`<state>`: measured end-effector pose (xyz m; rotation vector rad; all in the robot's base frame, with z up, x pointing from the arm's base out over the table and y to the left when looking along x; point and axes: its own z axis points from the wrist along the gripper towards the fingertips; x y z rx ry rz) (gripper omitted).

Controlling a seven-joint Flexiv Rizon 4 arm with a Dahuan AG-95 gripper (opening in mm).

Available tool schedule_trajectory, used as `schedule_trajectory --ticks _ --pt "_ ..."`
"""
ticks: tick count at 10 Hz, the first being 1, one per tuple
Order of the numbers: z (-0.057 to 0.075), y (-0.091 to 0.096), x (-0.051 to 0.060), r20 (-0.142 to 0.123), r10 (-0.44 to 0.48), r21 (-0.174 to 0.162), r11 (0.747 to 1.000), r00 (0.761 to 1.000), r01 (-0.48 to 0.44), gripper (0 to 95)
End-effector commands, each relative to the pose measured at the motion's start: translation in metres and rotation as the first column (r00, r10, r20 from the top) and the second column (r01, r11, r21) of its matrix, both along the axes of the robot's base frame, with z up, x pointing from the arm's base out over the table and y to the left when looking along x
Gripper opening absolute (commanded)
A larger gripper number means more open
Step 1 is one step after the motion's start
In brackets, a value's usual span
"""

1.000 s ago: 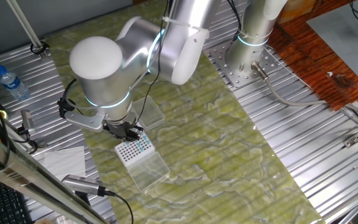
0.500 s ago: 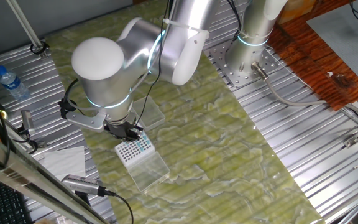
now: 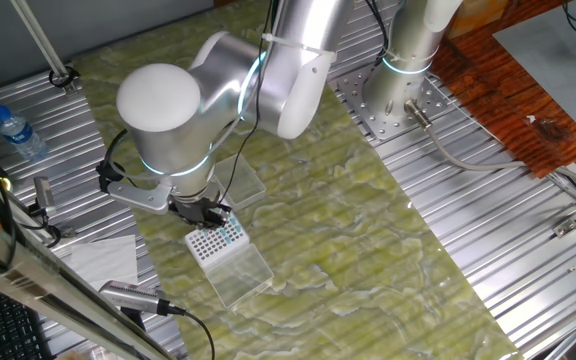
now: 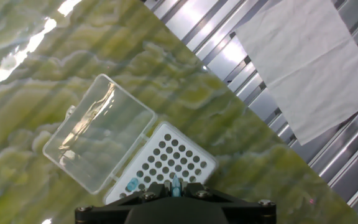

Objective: Transfer all medium pipette tips from one holder to another

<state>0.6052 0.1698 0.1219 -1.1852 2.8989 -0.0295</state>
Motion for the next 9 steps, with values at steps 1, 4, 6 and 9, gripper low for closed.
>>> schedule_trajectory --ticks 1,4,6,9 --pt "-0.0007 -0.0008 -0.0004 0.001 0.002 0.000 1.000 1.000 -0.002 0.0" --pt "-0.0040 -0.0023 -0.0021 0.013 0.014 0.008 1.000 1.000 -0.014 0.0" --pt "-0.0061 -0.0031 -0.0039 0.017 0.022 0.010 1.000 1.000 -0.022 0.0" --pt "-0.0083 -0.0049 -0.0054 0.018 0.064 0.014 0.998 0.998 -0.064 38.0"
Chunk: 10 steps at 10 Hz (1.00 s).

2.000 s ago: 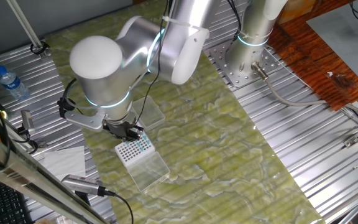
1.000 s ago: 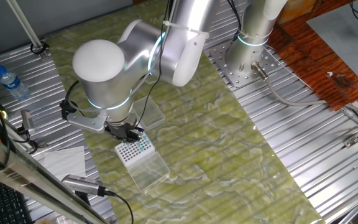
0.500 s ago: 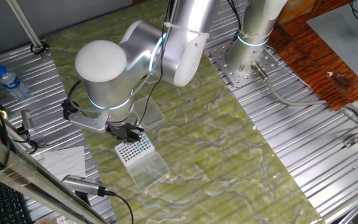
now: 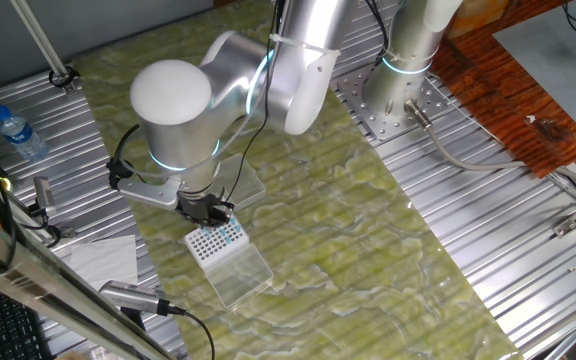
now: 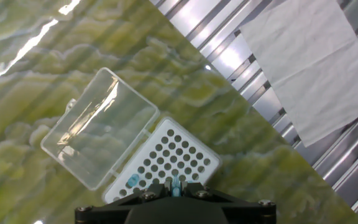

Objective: Transfer all medium pipette tips from one holder to another

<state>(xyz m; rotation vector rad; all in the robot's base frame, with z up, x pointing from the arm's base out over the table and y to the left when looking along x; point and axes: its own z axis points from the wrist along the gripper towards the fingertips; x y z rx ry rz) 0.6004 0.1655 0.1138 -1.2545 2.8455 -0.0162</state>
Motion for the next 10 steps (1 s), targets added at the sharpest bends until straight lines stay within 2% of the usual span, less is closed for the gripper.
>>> schedule_trajectory --ticks 1,3,6,7,9,10 --pt "0.000 0.000 -0.001 0.001 0.009 -0.001 1.000 1.000 -0.009 38.0" --pt "0.004 -0.020 -0.005 -0.003 0.081 -0.006 0.997 0.997 -0.081 38.0" --pt "0.017 -0.066 -0.016 -0.019 0.165 -0.007 0.986 0.986 -0.165 38.0" --pt "0.016 -0.087 -0.022 -0.020 0.181 -0.008 0.983 0.983 -0.181 38.0" --pt "0.008 -0.111 -0.030 -0.019 0.208 -0.008 0.978 0.978 -0.208 38.0" --pt "0.008 -0.111 -0.030 -0.019 0.208 -0.008 0.978 0.978 -0.208 38.0"
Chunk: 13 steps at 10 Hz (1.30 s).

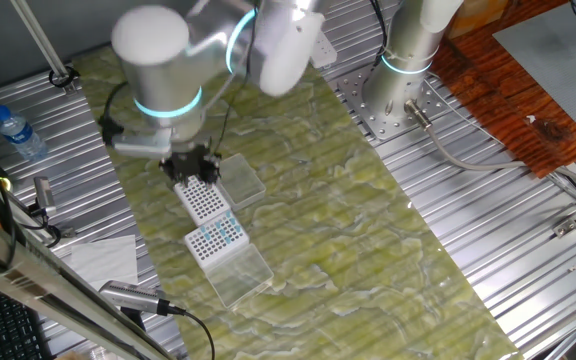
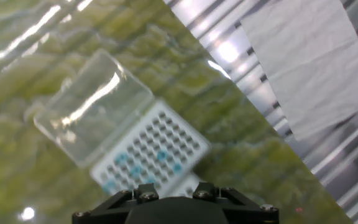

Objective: Transfer all medium pipette tips from one holder to another

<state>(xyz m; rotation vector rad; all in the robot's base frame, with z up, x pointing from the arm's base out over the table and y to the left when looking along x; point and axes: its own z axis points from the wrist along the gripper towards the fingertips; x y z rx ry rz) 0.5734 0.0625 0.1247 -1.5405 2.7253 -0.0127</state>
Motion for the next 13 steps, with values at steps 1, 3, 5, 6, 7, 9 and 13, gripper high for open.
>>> schedule_trajectory --ticks 1,3,5,6,7,9,13 --pt "-0.007 -0.021 -0.006 0.002 0.027 0.001 1.000 1.000 -0.027 38.0" --pt "-0.007 -0.021 -0.006 0.002 0.027 0.001 1.000 1.000 -0.027 38.0" --pt "-0.028 -0.039 -0.013 0.017 0.042 0.003 0.999 0.999 -0.042 38.0" --pt "-0.033 -0.043 -0.013 0.024 0.051 0.003 0.999 0.998 -0.051 38.0" --pt "-0.037 -0.047 -0.014 0.029 0.056 0.005 0.998 0.998 -0.057 38.0" --pt "-0.040 -0.049 -0.014 0.034 0.058 0.005 0.998 0.998 -0.058 38.0" --pt "-0.050 -0.050 -0.014 0.051 0.063 0.010 0.998 0.997 -0.064 38.0"
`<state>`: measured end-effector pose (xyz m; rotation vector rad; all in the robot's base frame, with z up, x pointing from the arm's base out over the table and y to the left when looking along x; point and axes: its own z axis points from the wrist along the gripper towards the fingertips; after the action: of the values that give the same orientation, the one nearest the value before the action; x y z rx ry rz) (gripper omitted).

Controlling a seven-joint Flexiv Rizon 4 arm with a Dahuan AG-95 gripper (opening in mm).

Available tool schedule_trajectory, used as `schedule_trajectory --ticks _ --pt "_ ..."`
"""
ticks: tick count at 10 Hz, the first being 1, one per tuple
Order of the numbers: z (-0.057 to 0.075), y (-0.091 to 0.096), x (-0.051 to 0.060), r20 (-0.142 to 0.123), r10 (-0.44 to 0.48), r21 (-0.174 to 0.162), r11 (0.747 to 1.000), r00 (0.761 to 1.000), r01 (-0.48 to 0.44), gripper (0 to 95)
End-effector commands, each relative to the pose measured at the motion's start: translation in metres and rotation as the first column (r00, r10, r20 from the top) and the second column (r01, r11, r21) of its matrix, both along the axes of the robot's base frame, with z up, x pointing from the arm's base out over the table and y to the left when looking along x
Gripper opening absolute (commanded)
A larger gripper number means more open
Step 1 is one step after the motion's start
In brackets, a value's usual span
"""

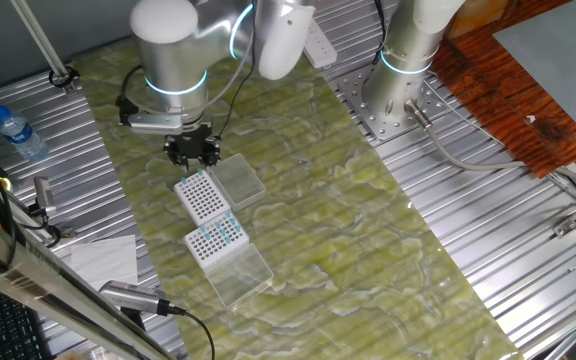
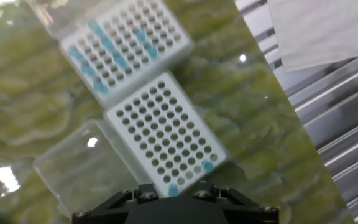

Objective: Transfer all medium pipette tips from one holder to another

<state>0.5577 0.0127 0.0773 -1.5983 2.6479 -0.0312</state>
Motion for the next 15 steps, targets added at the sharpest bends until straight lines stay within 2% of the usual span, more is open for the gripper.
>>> schedule_trajectory --ticks 1,3,4,7,9,10,12,13,14,15 --pt "-0.004 0.000 0.001 0.017 0.005 0.003 1.000 1.000 -0.005 19.0" --pt "-0.005 0.000 0.001 0.020 0.003 0.003 1.000 1.000 -0.003 19.0" --pt "-0.005 0.000 0.001 0.021 0.000 0.004 1.000 1.000 0.000 0.0" --pt "-0.004 0.000 0.000 0.019 -0.004 0.004 1.000 1.000 0.004 0.0" --pt "0.010 0.000 -0.004 0.007 0.000 -0.001 1.000 1.000 0.000 0.0" --pt "0.010 0.000 -0.004 0.007 0.000 -0.001 1.000 1.000 0.000 0.0" --pt "0.033 -0.001 -0.011 -0.025 0.001 -0.009 1.000 1.000 -0.001 0.0" --pt "0.046 0.002 -0.014 -0.039 -0.006 -0.025 1.000 0.999 0.005 0.0" --pt "0.048 0.003 -0.015 -0.041 -0.008 -0.027 1.000 0.999 0.007 0.0" --pt "0.061 0.007 -0.017 -0.056 -0.014 -0.039 0.999 0.998 0.012 0.0"
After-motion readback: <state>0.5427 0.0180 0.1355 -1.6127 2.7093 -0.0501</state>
